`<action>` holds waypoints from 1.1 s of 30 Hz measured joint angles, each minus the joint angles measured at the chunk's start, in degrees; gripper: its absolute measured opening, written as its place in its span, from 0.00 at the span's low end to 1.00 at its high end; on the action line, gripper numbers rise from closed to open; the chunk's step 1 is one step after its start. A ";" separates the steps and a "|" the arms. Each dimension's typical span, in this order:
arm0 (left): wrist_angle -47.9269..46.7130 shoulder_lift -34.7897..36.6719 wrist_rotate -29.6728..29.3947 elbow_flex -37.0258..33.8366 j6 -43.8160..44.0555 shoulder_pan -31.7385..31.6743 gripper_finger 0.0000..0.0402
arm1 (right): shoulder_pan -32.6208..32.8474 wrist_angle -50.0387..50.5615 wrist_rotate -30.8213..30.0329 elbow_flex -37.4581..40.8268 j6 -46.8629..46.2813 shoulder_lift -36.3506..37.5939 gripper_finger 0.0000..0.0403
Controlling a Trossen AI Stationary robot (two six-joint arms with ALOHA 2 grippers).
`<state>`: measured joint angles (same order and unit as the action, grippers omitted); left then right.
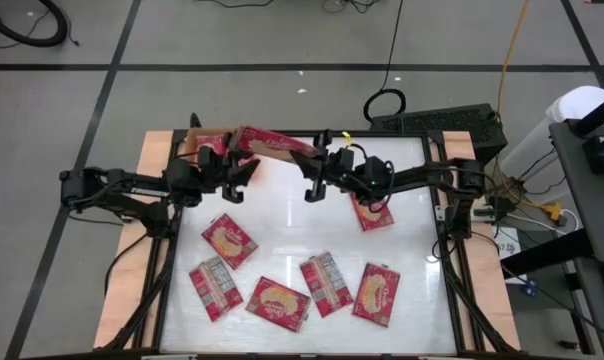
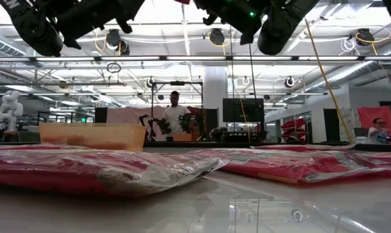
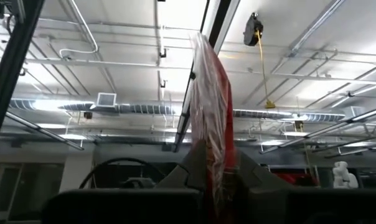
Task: Sort popcorn bags into baskets
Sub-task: Put the red popcorn bag into the orange bin
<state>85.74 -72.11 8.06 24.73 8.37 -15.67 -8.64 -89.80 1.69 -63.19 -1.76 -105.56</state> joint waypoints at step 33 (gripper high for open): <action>-62.73 16.07 23.69 12.84 7.13 -35.05 0.04 | -4.01 31.74 -11.15 17.85 2.11 10.96 0.55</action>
<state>23.01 -56.04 31.76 37.57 15.50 -50.72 -12.65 -58.06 -9.46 -45.34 0.35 -94.60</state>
